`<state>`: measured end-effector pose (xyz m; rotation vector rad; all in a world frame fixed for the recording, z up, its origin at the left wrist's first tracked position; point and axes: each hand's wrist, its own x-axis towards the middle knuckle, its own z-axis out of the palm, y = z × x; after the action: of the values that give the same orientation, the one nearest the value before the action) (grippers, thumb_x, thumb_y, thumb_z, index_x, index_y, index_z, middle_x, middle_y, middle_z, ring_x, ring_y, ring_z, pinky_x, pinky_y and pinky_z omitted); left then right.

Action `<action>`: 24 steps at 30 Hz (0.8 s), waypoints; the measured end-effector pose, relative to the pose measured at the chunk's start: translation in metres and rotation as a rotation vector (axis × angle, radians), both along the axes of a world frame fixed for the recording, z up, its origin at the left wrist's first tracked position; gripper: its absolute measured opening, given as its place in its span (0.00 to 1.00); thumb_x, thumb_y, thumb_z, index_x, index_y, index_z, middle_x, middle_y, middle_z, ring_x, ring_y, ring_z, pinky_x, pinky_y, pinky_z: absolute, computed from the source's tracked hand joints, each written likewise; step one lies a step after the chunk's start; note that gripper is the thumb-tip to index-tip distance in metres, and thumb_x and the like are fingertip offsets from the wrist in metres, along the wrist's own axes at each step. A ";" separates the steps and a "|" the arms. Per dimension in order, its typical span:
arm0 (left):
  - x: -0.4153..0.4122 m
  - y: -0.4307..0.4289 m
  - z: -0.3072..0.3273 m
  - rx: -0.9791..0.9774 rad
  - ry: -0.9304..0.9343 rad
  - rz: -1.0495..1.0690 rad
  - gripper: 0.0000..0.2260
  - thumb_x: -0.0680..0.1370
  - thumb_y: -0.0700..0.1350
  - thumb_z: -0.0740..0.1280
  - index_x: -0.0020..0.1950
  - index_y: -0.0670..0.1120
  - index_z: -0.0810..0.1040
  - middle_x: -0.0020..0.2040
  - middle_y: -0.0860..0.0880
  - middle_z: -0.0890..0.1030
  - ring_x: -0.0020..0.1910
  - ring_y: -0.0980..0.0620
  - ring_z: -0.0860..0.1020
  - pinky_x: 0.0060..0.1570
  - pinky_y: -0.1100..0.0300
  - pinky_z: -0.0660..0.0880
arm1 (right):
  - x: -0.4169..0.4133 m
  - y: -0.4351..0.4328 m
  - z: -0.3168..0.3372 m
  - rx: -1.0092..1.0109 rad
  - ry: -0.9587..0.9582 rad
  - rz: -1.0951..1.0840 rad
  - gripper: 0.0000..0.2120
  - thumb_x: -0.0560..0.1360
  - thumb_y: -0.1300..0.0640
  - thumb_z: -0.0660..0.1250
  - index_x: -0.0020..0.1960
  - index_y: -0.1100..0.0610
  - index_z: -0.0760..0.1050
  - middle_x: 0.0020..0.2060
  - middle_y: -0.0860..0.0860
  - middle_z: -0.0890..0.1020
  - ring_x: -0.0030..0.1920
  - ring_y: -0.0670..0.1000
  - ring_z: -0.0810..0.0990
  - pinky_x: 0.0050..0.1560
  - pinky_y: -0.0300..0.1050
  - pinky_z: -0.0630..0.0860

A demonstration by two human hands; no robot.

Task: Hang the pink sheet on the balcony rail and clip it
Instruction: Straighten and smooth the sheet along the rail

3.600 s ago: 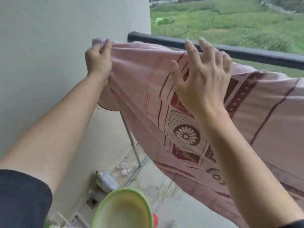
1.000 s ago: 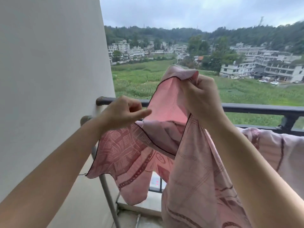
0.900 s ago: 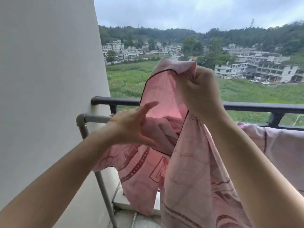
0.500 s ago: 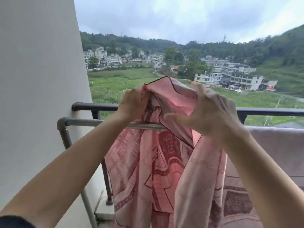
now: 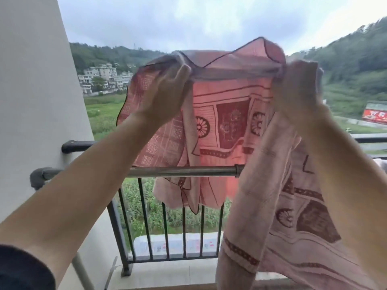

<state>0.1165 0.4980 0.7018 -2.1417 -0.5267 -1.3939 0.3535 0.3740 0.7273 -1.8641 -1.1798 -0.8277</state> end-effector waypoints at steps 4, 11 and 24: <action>-0.013 0.030 0.013 0.001 0.008 0.301 0.18 0.83 0.47 0.56 0.71 0.39 0.65 0.65 0.37 0.72 0.64 0.36 0.71 0.64 0.42 0.69 | -0.008 0.006 -0.007 0.413 -0.055 0.258 0.12 0.80 0.59 0.60 0.61 0.64 0.69 0.48 0.51 0.78 0.41 0.48 0.75 0.34 0.32 0.68; -0.071 0.081 -0.076 -1.093 0.702 0.581 0.09 0.78 0.50 0.67 0.54 0.49 0.84 0.47 0.48 0.84 0.45 0.50 0.79 0.49 0.59 0.76 | -0.033 0.035 -0.072 -0.697 -0.001 0.486 0.04 0.69 0.59 0.66 0.37 0.58 0.79 0.32 0.53 0.79 0.39 0.57 0.80 0.34 0.42 0.70; -0.046 0.040 -0.070 -1.897 -0.020 0.014 0.39 0.79 0.69 0.43 0.56 0.40 0.79 0.46 0.41 0.85 0.35 0.48 0.81 0.32 0.59 0.69 | -0.089 0.037 -0.063 -0.217 0.552 1.004 0.15 0.75 0.58 0.63 0.50 0.43 0.85 0.39 0.41 0.85 0.39 0.44 0.81 0.40 0.44 0.79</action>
<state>0.0708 0.5385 0.6323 -3.1952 -2.5742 -0.7030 0.2650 0.4113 0.6643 -1.2346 -1.5981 0.3557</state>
